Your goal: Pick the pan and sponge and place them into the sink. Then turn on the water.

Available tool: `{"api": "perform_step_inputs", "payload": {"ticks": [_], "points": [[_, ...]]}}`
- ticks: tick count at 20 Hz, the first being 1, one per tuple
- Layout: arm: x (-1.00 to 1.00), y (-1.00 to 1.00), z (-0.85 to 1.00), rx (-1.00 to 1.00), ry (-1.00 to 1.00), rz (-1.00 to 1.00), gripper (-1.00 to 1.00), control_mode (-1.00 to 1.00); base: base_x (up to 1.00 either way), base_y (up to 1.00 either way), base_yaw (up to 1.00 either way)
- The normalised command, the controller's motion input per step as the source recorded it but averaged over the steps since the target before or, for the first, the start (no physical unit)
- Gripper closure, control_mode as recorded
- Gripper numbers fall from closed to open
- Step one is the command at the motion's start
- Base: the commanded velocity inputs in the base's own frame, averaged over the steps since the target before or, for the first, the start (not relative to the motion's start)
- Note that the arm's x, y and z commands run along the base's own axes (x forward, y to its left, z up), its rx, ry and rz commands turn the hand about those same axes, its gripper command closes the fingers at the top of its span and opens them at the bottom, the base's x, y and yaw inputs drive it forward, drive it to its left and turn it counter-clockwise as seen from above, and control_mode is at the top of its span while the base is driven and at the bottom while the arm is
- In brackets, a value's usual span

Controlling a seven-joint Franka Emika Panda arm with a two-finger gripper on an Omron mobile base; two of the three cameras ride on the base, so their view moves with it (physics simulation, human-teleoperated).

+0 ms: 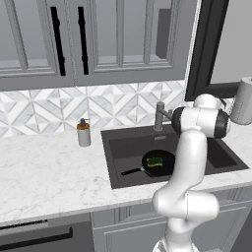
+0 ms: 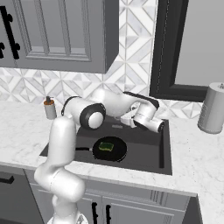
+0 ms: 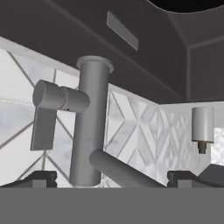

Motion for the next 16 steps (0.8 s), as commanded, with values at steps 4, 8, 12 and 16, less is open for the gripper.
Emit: {"api": "perform_step_inputs", "payload": {"ticks": [4,8,12,16], "points": [[0.26,0.01,0.00,0.01,0.00,-0.01,-1.00,-1.00,0.00,0.00,0.00],[0.28,0.00,0.00,0.03,0.00,0.00,-1.00,-1.00,0.00,0.00,0.00],[0.37,0.00,0.00,0.03,0.00,0.00,-1.00,-1.00,0.00,0.00,0.00],[0.49,0.00,0.00,0.03,0.00,0.00,-1.00,-1.00,0.00,0.00,0.00]]}}
